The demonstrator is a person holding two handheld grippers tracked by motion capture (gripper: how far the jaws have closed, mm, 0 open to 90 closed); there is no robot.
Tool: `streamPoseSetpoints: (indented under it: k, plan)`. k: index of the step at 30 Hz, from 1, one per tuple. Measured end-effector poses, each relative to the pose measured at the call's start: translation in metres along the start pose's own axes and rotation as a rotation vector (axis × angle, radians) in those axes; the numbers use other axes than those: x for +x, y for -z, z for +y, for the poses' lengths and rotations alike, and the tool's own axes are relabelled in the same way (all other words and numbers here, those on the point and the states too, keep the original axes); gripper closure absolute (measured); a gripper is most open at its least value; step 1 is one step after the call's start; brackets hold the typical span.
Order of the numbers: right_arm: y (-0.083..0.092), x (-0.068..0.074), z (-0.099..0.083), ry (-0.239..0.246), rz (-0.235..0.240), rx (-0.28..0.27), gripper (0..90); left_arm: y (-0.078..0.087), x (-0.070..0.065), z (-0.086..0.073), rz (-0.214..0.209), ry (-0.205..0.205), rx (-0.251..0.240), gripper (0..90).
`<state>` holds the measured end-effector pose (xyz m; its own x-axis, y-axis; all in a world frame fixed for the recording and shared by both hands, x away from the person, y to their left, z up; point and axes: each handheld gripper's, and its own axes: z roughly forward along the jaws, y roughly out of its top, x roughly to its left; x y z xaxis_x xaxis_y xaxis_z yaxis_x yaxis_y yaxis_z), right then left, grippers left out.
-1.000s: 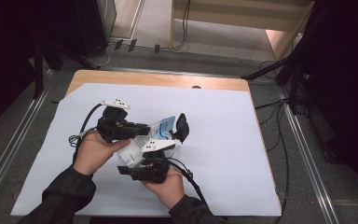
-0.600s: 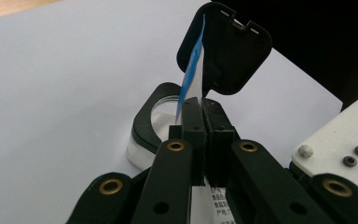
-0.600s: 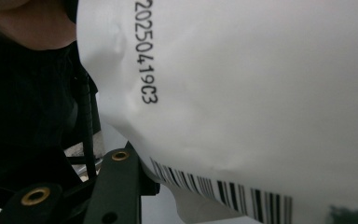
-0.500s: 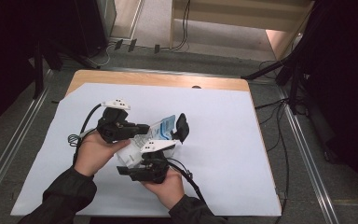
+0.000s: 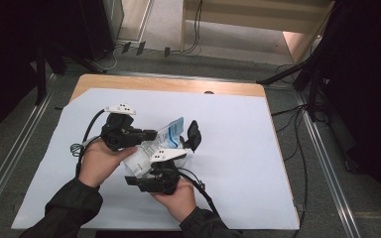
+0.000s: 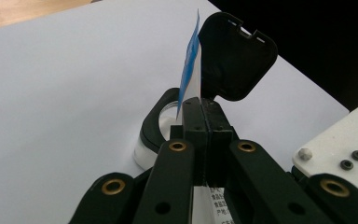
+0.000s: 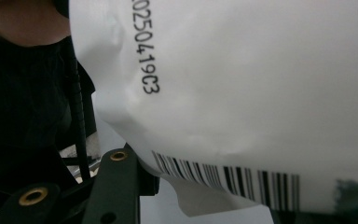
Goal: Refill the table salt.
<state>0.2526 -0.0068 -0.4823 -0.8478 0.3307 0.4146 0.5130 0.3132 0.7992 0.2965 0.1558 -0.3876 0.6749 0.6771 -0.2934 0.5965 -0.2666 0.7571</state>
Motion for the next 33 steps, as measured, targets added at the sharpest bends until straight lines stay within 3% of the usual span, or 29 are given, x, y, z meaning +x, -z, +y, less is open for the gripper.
streamPoseSetpoints:
  k: [13, 22, 27, 33]
  plan:
    - [0.0023, 0.0008, 0.0026, -0.051, 0.013, -0.024, 65.1, 0.0006, -0.0031, 0.001, 0.007, -0.007, -0.017, 90.0]
    - [0.0017, 0.0024, 0.0067, -0.053, 0.024, -0.02, 65.3, 0.0014, -0.0005, 0.0022, -0.001, -0.003, -0.005, 90.0]
    - [0.0014, 0.0006, 0.0076, -0.058, 0.029, -0.024, 65.1, 0.0003, -0.001, 0.0039, 0.029, -0.011, 0.001, 90.0]
    - [0.0009, -0.0009, 0.0073, -0.047, 0.025, -0.027, 63.8, -0.0002, -0.0017, 0.0051, 0.034, -0.007, -0.004, 90.0]
